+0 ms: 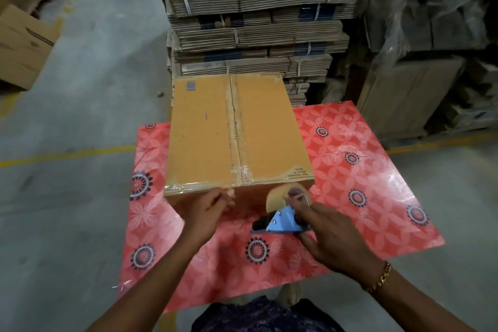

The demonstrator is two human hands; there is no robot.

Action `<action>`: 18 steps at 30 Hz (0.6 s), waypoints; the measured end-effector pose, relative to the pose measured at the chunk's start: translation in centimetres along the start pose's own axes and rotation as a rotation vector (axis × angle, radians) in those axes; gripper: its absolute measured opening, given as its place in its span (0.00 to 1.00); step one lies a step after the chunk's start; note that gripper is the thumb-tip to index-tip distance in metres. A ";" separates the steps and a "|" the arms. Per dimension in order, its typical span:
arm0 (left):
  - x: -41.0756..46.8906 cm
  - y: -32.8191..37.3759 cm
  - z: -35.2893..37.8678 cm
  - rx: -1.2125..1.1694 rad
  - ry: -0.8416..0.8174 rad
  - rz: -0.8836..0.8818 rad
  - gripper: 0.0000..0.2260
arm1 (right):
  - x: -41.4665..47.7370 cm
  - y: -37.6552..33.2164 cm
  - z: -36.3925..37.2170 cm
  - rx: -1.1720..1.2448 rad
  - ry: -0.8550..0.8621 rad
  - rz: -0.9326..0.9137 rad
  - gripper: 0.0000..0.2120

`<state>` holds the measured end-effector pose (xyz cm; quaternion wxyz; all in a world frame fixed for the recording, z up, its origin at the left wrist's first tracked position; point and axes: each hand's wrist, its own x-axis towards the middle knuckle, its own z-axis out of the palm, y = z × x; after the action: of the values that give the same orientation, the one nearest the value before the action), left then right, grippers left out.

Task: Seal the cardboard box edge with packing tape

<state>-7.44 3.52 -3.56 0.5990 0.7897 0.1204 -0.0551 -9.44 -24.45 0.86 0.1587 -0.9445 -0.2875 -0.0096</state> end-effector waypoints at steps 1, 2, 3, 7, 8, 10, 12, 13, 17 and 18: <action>-0.7 1.1 0.9 -0.137 -0.071 -0.205 0.18 | 0.9 -0.3 -1.2 -0.015 0.033 -0.031 0.38; -1.3 2.1 1.8 -0.269 -0.163 -0.381 0.19 | 1.9 -0.6 -2.3 -0.040 0.070 -0.068 0.38; -1.6 3.1 2.5 -0.402 -0.263 -0.485 0.21 | 2.8 -0.8 -3.1 -0.064 0.111 -0.107 0.38; -1.5 6.9 3.4 -0.789 -0.524 -0.460 0.24 | 6.0 -1.0 -4.9 -0.108 0.326 -0.277 0.32; -1.4 8.3 3.5 -0.863 -0.532 -0.455 0.24 | 6.5 -0.8 -5.1 -0.105 0.356 -0.302 0.31; -1.1 10.4 4.1 -0.984 -0.499 -0.419 0.23 | 7.4 0.2 -5.7 -0.065 0.376 -0.331 0.29; -0.4 11.6 4.8 -1.004 -0.347 -0.348 0.21 | 7.8 1.3 -6.6 0.018 0.414 -0.290 0.27; 0.0 12.0 5.3 -0.993 -0.263 -0.311 0.21 | 7.6 1.8 -6.9 0.085 0.443 -0.232 0.24; 1.3 12.7 7.7 -1.027 -0.031 -0.227 0.22 | 5.8 2.8 -7.8 0.692 0.391 0.112 0.07; 1.5 12.8 8.3 -1.049 -0.007 -0.205 0.23 | 5.3 2.9 -7.7 0.828 0.324 0.189 0.06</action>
<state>-2.23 -7.52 5.76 0.9052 0.3682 0.2065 -0.0482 -2.91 -26.21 7.92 0.5663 -0.8098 -0.1509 -0.0270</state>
